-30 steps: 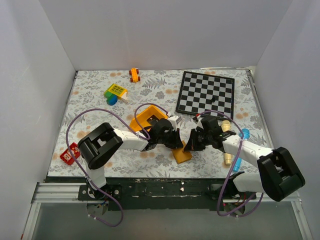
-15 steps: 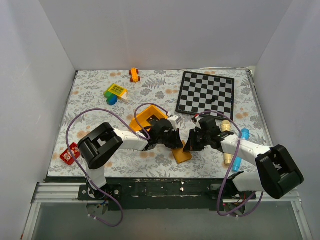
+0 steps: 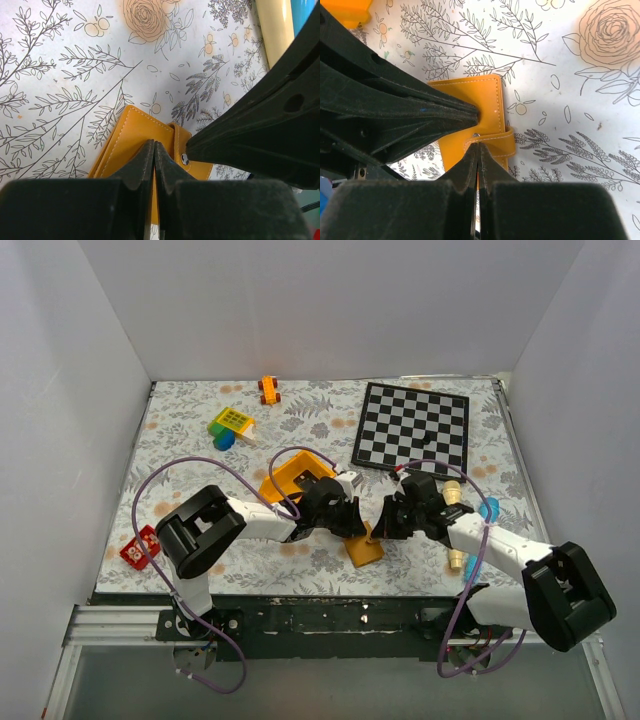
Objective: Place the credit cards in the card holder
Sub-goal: Close the card holder at the center of the board.
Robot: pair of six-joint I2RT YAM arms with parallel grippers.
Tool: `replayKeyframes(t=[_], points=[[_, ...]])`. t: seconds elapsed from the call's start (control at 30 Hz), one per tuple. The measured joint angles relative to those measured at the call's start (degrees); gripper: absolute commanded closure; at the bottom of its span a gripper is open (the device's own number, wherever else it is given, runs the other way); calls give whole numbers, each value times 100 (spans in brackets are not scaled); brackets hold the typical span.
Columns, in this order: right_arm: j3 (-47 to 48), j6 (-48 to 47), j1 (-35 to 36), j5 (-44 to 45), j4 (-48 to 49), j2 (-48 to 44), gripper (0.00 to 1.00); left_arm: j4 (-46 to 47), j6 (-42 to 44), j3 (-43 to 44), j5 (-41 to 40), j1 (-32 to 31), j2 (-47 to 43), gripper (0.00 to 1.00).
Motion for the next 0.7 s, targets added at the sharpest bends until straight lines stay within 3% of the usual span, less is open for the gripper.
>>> replayKeyframes(t=[0.27,0.7], points=[[0,-57,0,177,-323,-398,99,0,0,0,0,0,0,100],[0,-57,4,-17,-308,-109,99,0,0,-2,0,0,0,100]])
